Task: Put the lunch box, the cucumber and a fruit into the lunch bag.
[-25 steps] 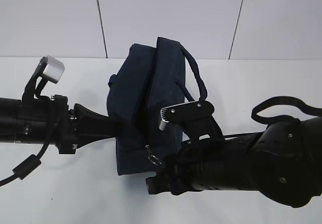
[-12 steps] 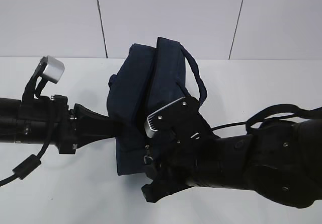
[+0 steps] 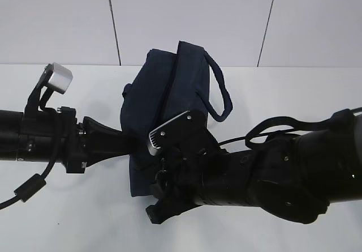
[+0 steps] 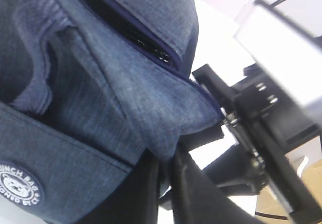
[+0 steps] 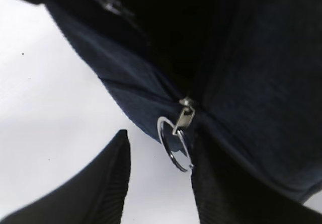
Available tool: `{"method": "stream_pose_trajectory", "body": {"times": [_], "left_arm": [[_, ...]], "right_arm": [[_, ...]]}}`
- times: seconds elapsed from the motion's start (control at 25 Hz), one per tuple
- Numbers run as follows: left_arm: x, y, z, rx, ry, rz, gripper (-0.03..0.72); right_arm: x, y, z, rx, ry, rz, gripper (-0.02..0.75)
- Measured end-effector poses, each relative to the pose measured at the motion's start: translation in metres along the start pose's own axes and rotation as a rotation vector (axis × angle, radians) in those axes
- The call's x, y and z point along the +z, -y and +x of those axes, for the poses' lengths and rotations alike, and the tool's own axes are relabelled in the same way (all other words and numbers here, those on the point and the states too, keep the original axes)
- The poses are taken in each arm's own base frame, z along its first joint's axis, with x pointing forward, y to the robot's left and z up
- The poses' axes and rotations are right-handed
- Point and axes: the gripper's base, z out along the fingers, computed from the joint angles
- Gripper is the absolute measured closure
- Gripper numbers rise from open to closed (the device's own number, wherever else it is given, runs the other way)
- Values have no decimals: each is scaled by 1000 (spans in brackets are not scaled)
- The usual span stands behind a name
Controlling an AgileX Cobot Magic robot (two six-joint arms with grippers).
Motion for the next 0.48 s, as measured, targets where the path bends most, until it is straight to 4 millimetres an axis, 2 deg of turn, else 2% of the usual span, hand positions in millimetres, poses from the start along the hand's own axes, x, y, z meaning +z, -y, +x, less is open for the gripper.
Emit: {"method": "stream_pose_trajectory", "body": {"times": [0.32,0.48], "left_arm": [[0,0,0,0,0,0,679],[0,0,0,0,0,0,679]], "right_arm": [[1,0,-1,0,-5,2,414],[1,0,0,0,-6,2,484]]}}
